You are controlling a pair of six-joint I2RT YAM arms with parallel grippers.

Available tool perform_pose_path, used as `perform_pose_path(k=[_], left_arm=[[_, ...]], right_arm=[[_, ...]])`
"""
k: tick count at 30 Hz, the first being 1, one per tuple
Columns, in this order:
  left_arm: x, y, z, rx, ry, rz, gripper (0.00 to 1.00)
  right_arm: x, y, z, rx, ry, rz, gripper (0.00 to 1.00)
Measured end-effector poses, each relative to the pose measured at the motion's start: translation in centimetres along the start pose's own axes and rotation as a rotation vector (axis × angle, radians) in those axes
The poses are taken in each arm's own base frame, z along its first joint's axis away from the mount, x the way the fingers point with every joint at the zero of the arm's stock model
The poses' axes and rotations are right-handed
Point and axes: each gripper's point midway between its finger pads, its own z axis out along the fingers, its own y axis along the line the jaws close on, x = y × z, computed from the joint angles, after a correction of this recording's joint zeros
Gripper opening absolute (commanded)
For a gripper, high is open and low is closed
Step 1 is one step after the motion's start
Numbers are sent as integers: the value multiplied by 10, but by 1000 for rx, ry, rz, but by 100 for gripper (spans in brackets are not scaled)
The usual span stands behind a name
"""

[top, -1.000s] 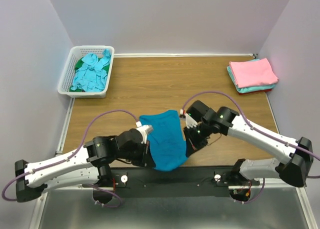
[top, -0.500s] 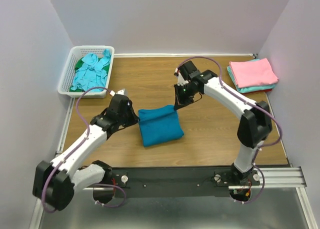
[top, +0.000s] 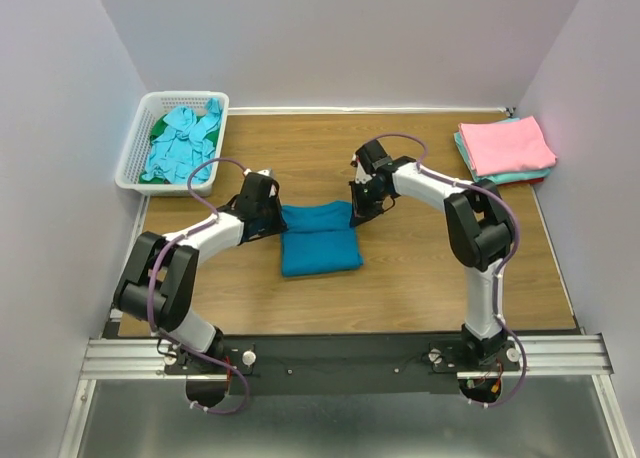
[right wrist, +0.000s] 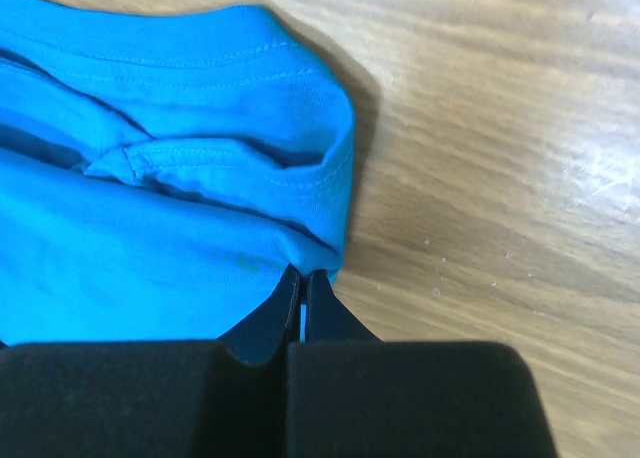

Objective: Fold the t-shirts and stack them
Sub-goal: Fold the tshirt

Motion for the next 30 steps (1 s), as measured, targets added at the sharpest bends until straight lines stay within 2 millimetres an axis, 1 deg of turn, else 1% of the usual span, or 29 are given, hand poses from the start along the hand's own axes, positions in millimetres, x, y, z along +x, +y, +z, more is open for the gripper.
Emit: perform_pose_path(k=[4, 10, 13, 15, 19, 20, 24, 26, 28, 29, 30], left_arm=[[-1, 3, 8, -5, 9, -6, 0], [-3, 2, 9, 4, 6, -2, 0], [-3, 1, 6, 7, 5, 1, 0], [-8, -3, -2, 18, -12, 5, 0], [-24, -15, -23, 50, -68, 19, 0], [-31, -20, -28, 60, -85, 24, 0], [-57, -32, -41, 81, -145, 32, 0], [-69, -32, -45, 82, -173, 24, 0], [-81, -27, -46, 76, -195, 8, 0], [-86, -24, -44, 71, -200, 1, 0], [-96, -22, -40, 68, -212, -9, 0]], right_arm=[[-8, 2, 3, -12, -29, -18, 1], [-13, 3, 3, -16, -52, -36, 1], [-15, 5, -2, -21, -64, -41, 1], [-17, 8, -11, -29, -82, -49, 1], [-28, 20, -37, -51, -146, -67, 1], [-31, 23, -43, -57, -162, -71, 1], [-53, 35, -63, -80, -230, -88, 1], [-64, 38, -70, -86, -256, -92, 1], [-79, 41, -75, -95, -286, -93, 1], [-87, 42, -76, -98, -300, -92, 1], [-99, 43, -76, -102, -317, -92, 1]])
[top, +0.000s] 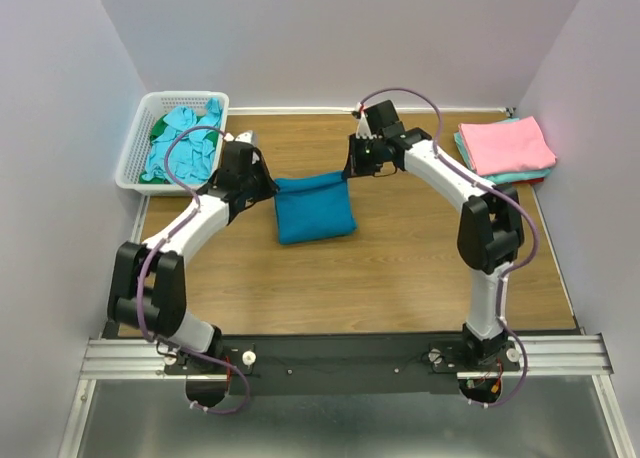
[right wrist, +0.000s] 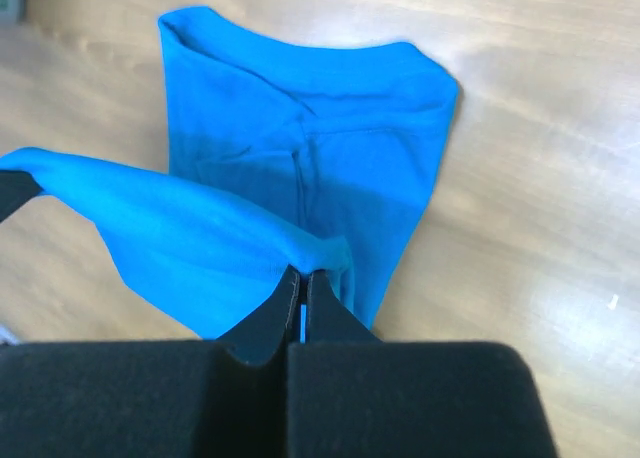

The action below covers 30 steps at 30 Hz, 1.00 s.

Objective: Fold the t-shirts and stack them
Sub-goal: Fold the tshirt

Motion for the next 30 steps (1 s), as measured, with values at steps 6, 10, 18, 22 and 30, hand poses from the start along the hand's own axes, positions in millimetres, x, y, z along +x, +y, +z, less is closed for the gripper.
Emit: perform_pose_path(k=[6, 10, 18, 22, 30], left_arm=[[-11, 14, 67, -16, 54, -11, 0], [13, 21, 78, -14, 133, -19, 0], [20, 3, 18, 47, 127, 35, 0], [46, -13, -28, 80, 159, 76, 0], [118, -33, -114, 175, 258, 108, 0]], right_arm=[[-27, -29, 48, 20, -13, 15, 1], [7, -51, 69, 27, 85, 46, 1], [62, -29, 21, -71, 182, 43, 1], [77, -10, -20, -140, 171, 32, 1], [163, 13, -83, -266, 289, 86, 1]])
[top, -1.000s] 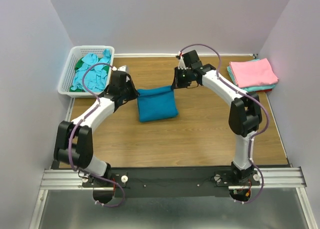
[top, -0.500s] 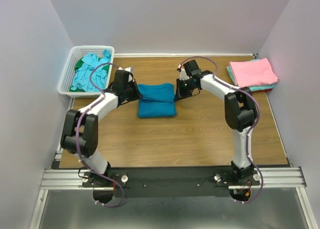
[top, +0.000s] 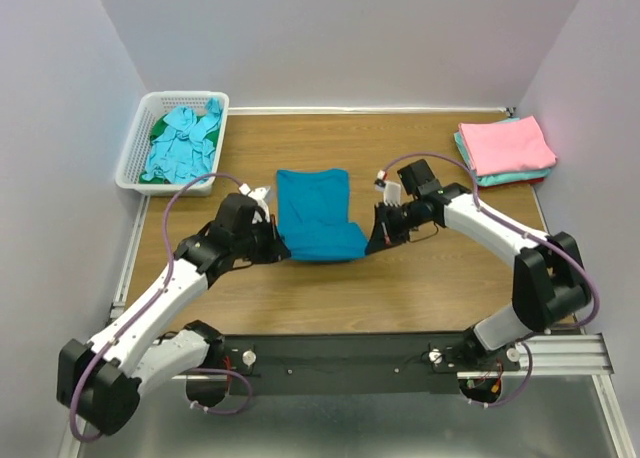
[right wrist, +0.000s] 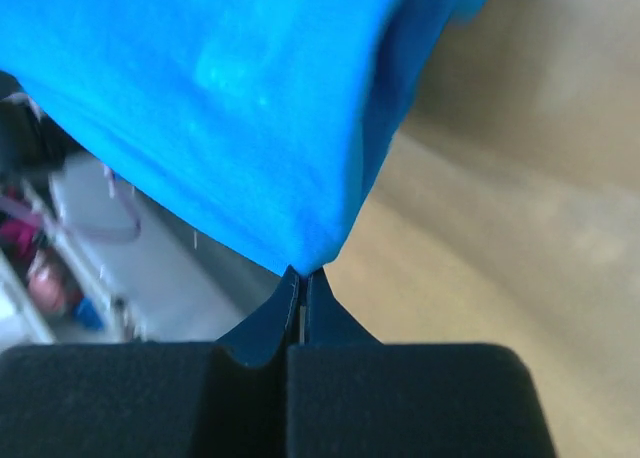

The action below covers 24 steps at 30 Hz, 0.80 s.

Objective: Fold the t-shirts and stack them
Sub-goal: Fold the tshirt

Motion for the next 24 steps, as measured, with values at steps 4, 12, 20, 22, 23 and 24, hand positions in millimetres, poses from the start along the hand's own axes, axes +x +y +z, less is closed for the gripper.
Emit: perform_pose_path(k=[4, 12, 20, 22, 23, 24], left_arm=[[48, -16, -21, 61, 94, -17, 0], [110, -40, -75, 185, 227, -105, 0], [87, -49, -79, 166, 160, -218, 0], [59, -48, -64, 121, 95, -250, 0], [41, -43, -54, 96, 50, -260, 0], [15, -30, -43, 60, -19, -296, 0]], right_arm=[[61, 11, -5, -35, 110, 28, 1], [166, 53, -17, -123, 366, 31, 1], [76, 86, -38, -102, 222, 12, 1], [28, 78, -39, -82, 138, 30, 1], [4, 71, -39, -67, 98, 44, 1], [-20, 59, -37, -48, 63, 64, 1]])
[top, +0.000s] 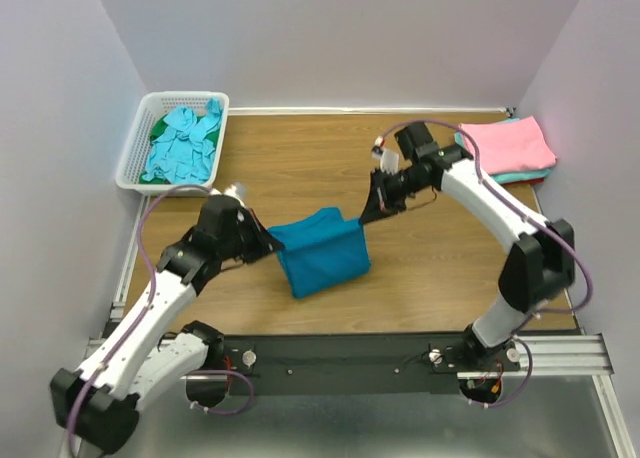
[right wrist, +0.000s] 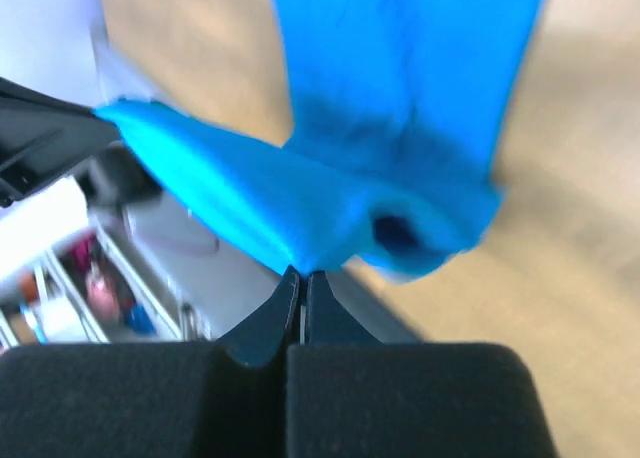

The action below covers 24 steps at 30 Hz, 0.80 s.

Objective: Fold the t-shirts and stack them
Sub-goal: Fold the tshirt

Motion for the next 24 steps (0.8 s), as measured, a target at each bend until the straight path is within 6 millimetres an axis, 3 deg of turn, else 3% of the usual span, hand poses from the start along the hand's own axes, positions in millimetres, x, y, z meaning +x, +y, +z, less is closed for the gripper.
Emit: perform_pose_path(k=[1, 3, 5, 7, 9, 11, 14, 18, 24], left_arm=[[-27, 10, 11, -30, -72, -33, 0], [-68, 26, 21, -53, -178, -75, 0], [-102, 39, 34, -60, -252, -94, 0], [-124, 53, 50, -75, -282, -100, 0], [-140, 71, 73, -104, -280, -107, 0], [-142, 96, 103, -149, -234, -128, 0], [-125, 124, 126, -190, -159, -166, 0], [-116, 126, 123, -171, -172, -162, 0], [-123, 112, 109, -130, -231, -141, 0]], right_arm=[[-16, -5, -1, 8, -22, 9, 1], [-68, -9, 2, 3, -91, -15, 1], [-90, -24, 22, 13, -76, -3, 1], [-126, -34, 49, 13, -86, -36, 1], [-149, -49, 71, 17, -91, -50, 1], [-166, -71, 97, 26, -85, -48, 1], [-167, -101, 126, 40, -48, -10, 1], [-157, -115, 140, 50, -9, 20, 9], [-159, -111, 137, 44, -30, -5, 8]])
